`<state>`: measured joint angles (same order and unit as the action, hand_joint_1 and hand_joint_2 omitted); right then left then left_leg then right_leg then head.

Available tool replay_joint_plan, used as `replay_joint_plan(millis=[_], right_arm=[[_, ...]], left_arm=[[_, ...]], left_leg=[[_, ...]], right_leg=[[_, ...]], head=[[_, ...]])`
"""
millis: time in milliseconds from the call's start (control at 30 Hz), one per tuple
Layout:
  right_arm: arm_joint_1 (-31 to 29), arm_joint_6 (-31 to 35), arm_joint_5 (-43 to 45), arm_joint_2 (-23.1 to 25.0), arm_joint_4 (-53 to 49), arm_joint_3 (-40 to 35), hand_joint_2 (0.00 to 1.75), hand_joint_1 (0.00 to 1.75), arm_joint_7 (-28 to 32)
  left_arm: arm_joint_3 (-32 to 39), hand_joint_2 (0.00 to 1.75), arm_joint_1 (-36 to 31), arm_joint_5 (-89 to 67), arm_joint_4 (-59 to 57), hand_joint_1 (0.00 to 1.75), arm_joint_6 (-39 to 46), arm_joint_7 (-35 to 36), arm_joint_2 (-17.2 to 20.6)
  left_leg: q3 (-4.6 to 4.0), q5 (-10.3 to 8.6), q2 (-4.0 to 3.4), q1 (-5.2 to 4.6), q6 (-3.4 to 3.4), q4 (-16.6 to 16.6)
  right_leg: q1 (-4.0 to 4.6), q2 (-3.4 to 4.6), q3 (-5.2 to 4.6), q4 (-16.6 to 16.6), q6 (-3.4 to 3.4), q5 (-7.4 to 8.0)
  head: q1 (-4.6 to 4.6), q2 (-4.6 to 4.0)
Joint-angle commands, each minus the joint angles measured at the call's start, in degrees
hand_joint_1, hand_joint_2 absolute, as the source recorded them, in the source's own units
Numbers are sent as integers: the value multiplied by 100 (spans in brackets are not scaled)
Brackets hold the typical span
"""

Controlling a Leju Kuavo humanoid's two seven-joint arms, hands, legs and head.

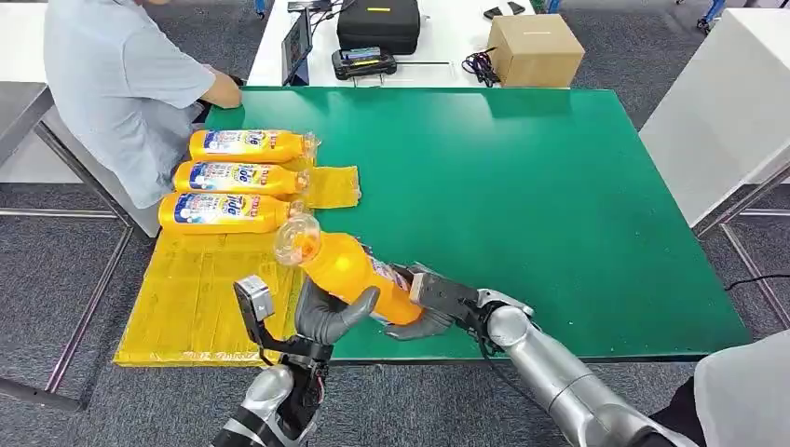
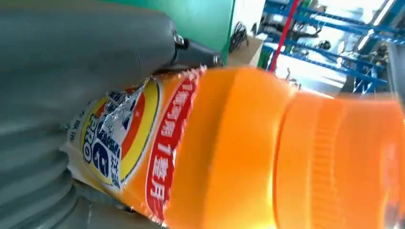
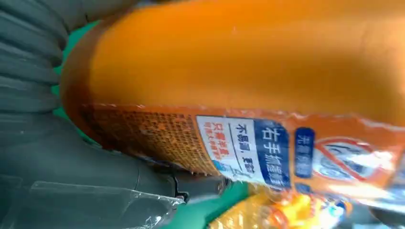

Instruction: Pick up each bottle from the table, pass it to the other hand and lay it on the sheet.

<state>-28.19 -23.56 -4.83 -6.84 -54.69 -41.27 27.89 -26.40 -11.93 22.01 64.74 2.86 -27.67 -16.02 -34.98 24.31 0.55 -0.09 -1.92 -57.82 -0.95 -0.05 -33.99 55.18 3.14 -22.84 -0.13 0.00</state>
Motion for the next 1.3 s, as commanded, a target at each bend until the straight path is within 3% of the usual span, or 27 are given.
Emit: replay_joint_plan(millis=[33,67,133,167,367,467,533,633,667,700,767,900,1000,1300], right_arm=[[224,806,-330,69,562,18,0,0,-229],[389,1132,-541,74,503,156,175,0,-253],[569,1706,-1006,142,477,411,175,0,-249],[594,1871,-1180,194,478,525,175,0,-251],[682,2186,-1473,330,408,830,175,0,-369],[777,2150,-1637,418,409,1079,175,0,-367],[798,2147,-1787,486,464,1219,175,0,-291],[773,2139,-1816,505,494,1249,175,0,-285],[773,2139,-1816,505,494,1249,175,0,-285],[739,2123,-1865,538,559,1304,175,0,-233],[652,2039,-1862,581,667,1352,175,0,-138],[377,1888,-1879,668,905,1318,175,0,3],[334,1803,-1825,696,899,1318,175,0,77],[525,1700,-1749,643,553,1373,175,0,129]], left_arm=[[-106,175,-274,-1493,48,175,1633,-86,335],[-120,175,-326,-2128,14,175,2239,-19,396],[-51,175,-443,-3611,-56,175,3318,23,556],[63,175,-455,-3967,6,175,3416,111,604],[412,175,-366,-3761,455,175,2840,319,670],[645,175,-291,-3039,618,175,2108,439,602],[531,175,-463,-4326,423,166,3088,437,726],[599,175,-498,-4346,419,166,3045,454,724],[599,175,-498,-4346,419,162,3045,454,724],[424,175,-649,-5599,120,129,3514,836,882],[608,175,-846,-7111,-286,175,3714,1307,941],[648,175,-1705,-9343,-1922,175,3714,2271,1214],[443,175,-2220,-10025,-3048,175,3491,2719,1305],[93,175,-2749,-10619,-4077,175,1944,3237,1265]], left_leg=[[20,6,-2,4,9,4],[33,13,-3,6,13,2],[25,2,9,6,10,11],[36,6,10,5,13,11],[25,11,-16,4,13,3],[19,8,-10,5,11,2],[21,11,-11,5,11,0],[20,9,-11,6,12,1],[14,6,-8,4,9,2],[8,2,-4,2,7,3],[12,3,-4,4,8,3],[29,5,-12,4,14,4],[22,-4,-7,2,10,7],[21,-4,-5,4,7,0]], right_leg=[[5,-2,20,-3,-11,-6],[7,-1,32,-1,-16,-13],[7,-11,28,-11,-11,-5],[6,-13,40,-9,-16,-11],[5,13,20,2,-16,-7],[5,6,17,1,-13,-7],[6,7,18,3,-14,-9],[6,7,19,1,-14,-6],[4,6,13,0,-11,-4],[2,2,7,0,-8,-2],[4,2,11,-1,-10,-2],[5,9,24,2,-16,-5],[2,5,19,1,-13,1],[3,2,18,10,-11,-6]], head=[[2,0],[0,0],[2,0],[2,0],[2,0],[0,0],[0,0],[2,0],[2,0],[2,0],[2,0],[2,0],[6,0],[2,0]])
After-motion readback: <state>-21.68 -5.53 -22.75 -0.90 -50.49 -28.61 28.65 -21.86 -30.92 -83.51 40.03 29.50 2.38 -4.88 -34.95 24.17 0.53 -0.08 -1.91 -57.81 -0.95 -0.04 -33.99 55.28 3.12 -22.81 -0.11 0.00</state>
